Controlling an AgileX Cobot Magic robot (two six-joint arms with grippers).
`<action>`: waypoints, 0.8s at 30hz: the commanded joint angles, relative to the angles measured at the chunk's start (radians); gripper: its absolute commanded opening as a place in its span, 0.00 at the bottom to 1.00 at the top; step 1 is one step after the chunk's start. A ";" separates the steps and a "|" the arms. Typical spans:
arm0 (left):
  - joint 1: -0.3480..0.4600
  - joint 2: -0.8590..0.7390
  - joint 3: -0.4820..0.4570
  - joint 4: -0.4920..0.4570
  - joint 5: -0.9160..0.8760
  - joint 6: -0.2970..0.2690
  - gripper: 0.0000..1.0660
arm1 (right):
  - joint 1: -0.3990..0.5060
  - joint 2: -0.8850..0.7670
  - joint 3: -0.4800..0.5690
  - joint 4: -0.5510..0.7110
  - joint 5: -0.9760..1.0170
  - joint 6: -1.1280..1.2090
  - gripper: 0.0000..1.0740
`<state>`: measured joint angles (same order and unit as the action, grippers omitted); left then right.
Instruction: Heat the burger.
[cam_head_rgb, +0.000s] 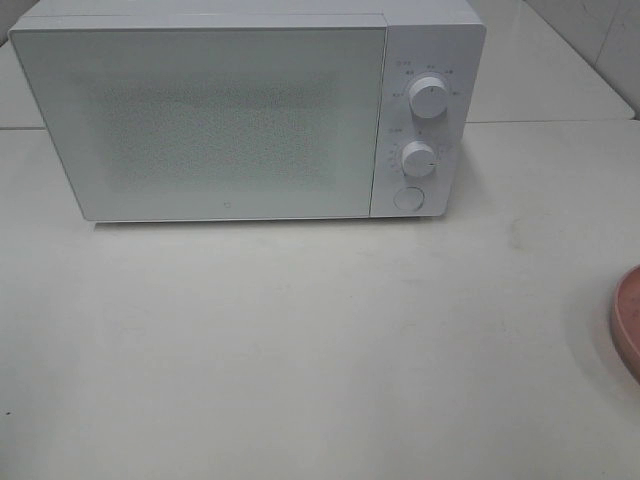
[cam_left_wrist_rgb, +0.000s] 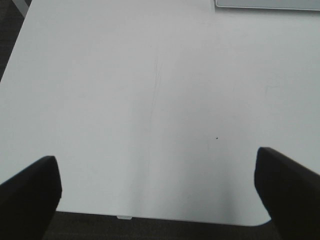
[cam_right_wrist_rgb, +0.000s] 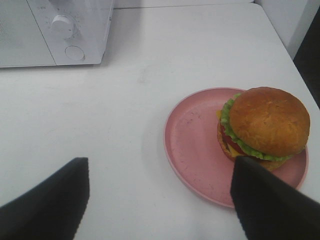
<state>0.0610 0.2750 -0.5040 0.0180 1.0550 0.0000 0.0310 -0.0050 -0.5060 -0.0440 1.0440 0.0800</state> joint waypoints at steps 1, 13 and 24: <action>-0.002 -0.087 0.007 0.003 -0.017 0.000 0.94 | -0.006 -0.027 -0.001 0.002 -0.006 -0.008 0.71; -0.002 -0.294 0.007 -0.004 -0.017 0.000 0.94 | -0.007 -0.021 -0.001 0.002 -0.006 -0.008 0.71; -0.002 -0.305 0.007 -0.003 -0.017 0.000 0.94 | -0.007 -0.015 -0.001 0.002 -0.006 -0.008 0.71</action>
<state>0.0610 -0.0050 -0.5000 0.0180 1.0470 0.0000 0.0310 -0.0050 -0.5060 -0.0440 1.0440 0.0800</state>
